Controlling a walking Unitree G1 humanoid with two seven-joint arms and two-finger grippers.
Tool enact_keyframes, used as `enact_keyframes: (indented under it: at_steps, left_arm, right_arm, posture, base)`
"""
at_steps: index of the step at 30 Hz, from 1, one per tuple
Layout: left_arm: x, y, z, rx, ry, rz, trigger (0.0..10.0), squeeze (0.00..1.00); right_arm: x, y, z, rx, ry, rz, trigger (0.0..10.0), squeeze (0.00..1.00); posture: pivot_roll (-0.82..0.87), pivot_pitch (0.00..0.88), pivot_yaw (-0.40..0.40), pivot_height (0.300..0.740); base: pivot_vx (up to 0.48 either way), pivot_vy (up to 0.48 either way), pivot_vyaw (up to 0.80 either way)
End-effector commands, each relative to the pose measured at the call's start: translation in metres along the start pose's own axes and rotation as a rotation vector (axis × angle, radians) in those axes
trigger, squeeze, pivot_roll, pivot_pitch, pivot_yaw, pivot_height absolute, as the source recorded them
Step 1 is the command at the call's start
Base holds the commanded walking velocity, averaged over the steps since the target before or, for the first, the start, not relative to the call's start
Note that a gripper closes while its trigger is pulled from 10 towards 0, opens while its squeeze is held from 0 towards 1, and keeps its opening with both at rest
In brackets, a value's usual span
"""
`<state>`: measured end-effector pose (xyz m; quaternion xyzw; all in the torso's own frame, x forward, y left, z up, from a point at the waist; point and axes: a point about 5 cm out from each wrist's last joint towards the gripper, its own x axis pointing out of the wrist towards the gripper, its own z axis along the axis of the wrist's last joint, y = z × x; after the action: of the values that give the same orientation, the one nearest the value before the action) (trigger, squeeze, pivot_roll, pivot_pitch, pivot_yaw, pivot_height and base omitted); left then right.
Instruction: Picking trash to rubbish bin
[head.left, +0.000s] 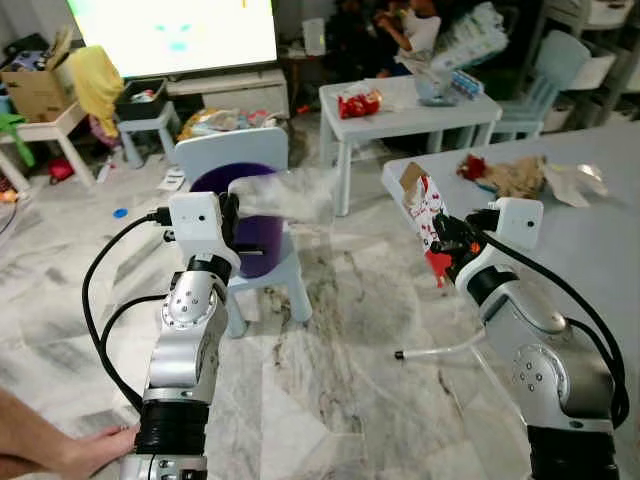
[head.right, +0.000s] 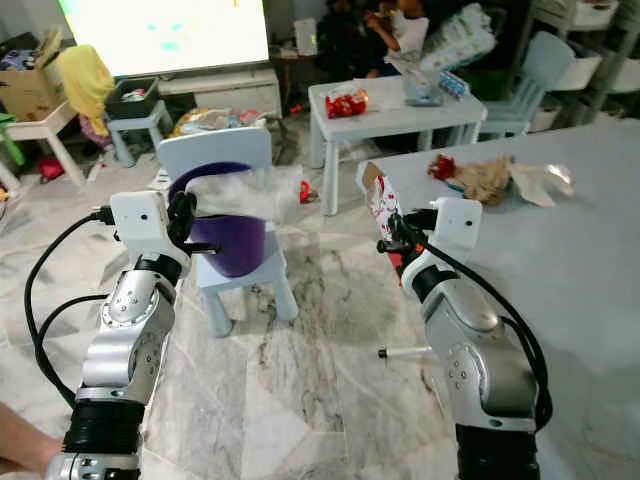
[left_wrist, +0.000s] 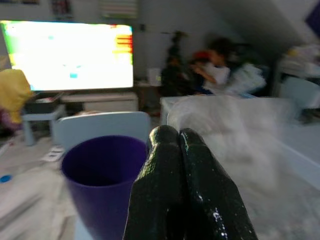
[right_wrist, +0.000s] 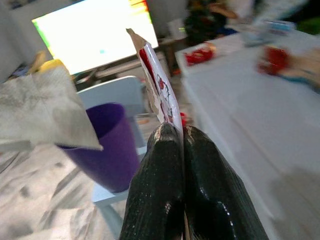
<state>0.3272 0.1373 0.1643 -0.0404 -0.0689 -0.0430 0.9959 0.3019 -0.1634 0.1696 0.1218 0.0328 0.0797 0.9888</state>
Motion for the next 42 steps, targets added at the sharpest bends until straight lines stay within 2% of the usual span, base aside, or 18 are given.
enact_keyframes:
  at_steps: [1,8,12,17,27,42]
  left_arm:
    - [0.0008,0.0036,0.0002,0.008,0.008,0.010,0.0,0.00]
    - [0.0013,0.0017,-0.0007,0.006,0.009,0.002,0.0,0.00]
    - [0.0013,0.0020,0.0008,0.011,-0.003,0.003,0.0,0.00]
    - [0.0016,0.0053,0.0004,-0.033,-0.003,0.038,0.0,0.00]
    - [0.0035,0.0068,0.0019,-0.051,-0.012,0.043,0.0,0.00]
    - [0.0031,0.0060,-0.0001,-0.064,-0.009,0.042,0.0,0.00]
  right_arm:
    - [0.0005,0.0029,0.0026,0.002,-0.008,0.015,0.0,0.00]
    - [0.0003,0.0016,0.0032,-0.002,-0.009,0.012,0.0,0.00]
    - [-0.0001,0.0021,0.0025,-0.002,-0.008,0.013,0.0,0.00]
    - [-0.0003,0.0022,0.0026,-0.005,-0.006,0.013,0.0,0.00]
    - [-0.0002,0.0021,0.0028,-0.016,-0.005,0.016,0.0,0.00]
    - [-0.0022,0.0036,0.0026,-0.030,-0.003,0.029,0.0,0.00]
  posture:
    - [-0.06,0.000,0.051,0.740]
    - [-0.07,0.000,0.054,0.740]
    - [-0.07,0.000,0.054,0.740]
    - [-0.07,0.000,0.052,0.740]
    - [-0.07,0.000,0.049,0.740]
    - [-0.08,0.000,0.045,0.740]
  base:
    - [0.000,0.480,0.00]
    - [0.000,0.470,0.00]
    - [0.000,0.000,0.00]
    - [0.000,0.000,0.00]
    - [0.000,0.000,0.00]
    - [0.451,0.000,0.00]
